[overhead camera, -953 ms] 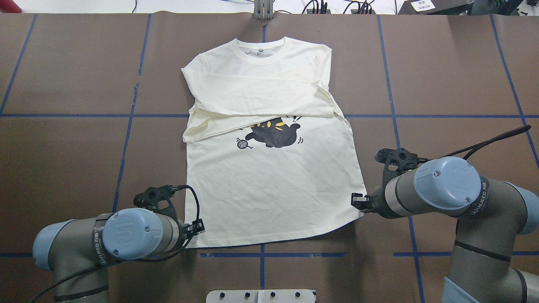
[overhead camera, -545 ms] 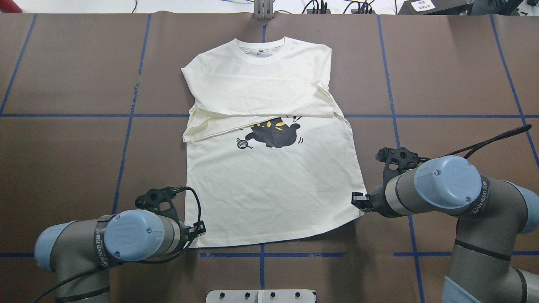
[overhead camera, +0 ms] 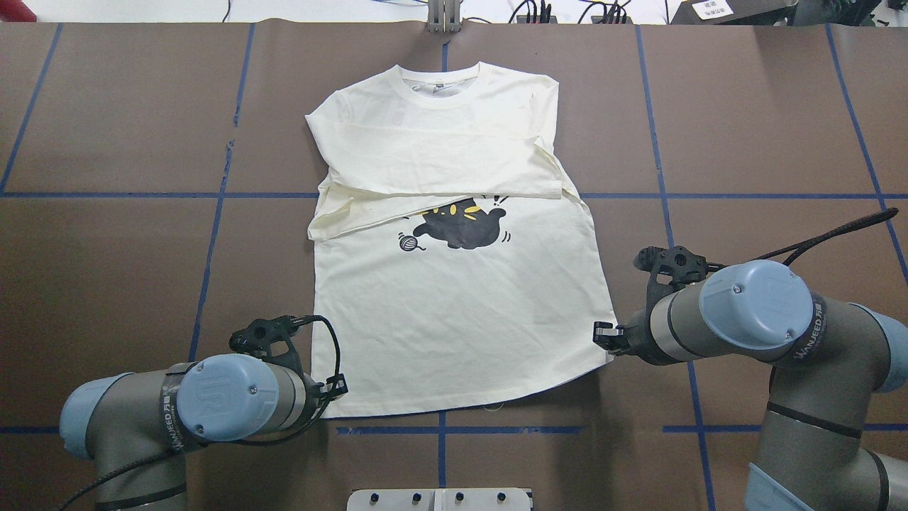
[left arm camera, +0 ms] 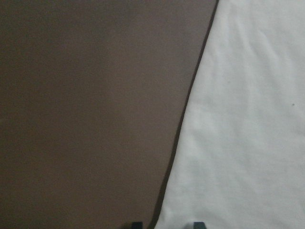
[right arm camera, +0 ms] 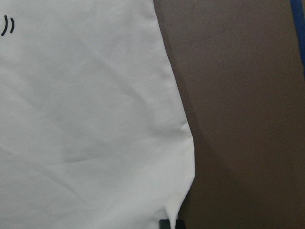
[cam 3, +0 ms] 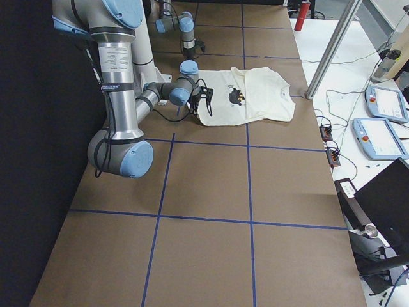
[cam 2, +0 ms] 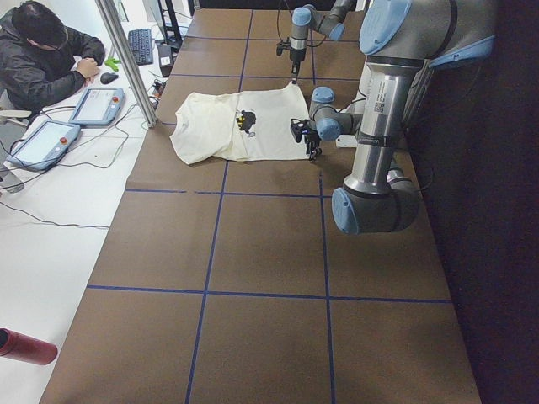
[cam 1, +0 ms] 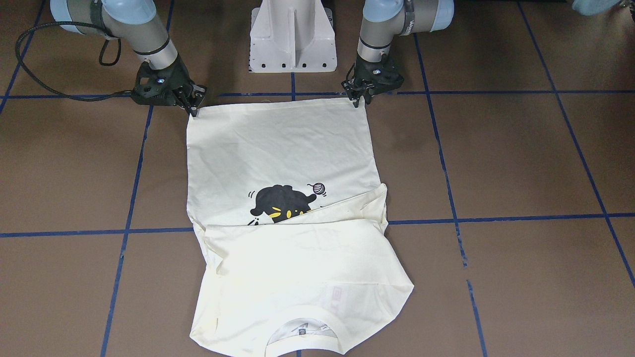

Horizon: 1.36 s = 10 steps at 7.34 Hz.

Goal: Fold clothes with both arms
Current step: 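Close both grippers on the two hem corners nearest the robot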

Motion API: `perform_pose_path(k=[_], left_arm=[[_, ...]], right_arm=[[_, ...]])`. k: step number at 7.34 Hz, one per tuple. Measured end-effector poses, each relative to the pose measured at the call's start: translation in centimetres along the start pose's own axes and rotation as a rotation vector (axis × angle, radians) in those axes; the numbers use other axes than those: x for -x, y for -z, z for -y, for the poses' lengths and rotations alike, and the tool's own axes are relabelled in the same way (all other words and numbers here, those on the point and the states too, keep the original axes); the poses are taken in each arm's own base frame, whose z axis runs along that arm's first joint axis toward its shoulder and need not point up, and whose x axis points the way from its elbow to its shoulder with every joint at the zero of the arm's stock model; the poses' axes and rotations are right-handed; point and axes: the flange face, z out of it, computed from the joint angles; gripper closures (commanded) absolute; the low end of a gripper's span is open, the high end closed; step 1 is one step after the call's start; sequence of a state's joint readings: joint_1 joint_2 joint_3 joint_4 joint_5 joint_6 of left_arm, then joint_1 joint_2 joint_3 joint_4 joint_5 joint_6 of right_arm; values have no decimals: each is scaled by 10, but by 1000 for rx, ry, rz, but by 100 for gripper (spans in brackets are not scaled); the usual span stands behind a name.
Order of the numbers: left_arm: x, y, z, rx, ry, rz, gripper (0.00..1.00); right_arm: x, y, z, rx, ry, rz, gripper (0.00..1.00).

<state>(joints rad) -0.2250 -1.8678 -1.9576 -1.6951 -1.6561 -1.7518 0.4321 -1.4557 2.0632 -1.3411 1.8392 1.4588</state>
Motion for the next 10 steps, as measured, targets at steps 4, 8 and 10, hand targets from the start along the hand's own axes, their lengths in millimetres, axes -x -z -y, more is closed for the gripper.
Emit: perform_pose_path(k=[4, 8, 10], left_arm=[[0, 0, -4, 2, -4, 0, 100], [1, 14, -4, -10, -16, -11, 100], [1, 50, -4, -12, -68, -14, 100]], right_arm=[[0, 0, 1, -1, -1, 0, 100], [0, 13, -2, 4, -1, 15, 100], [-12, 34, -12, 44, 2, 34, 100]])
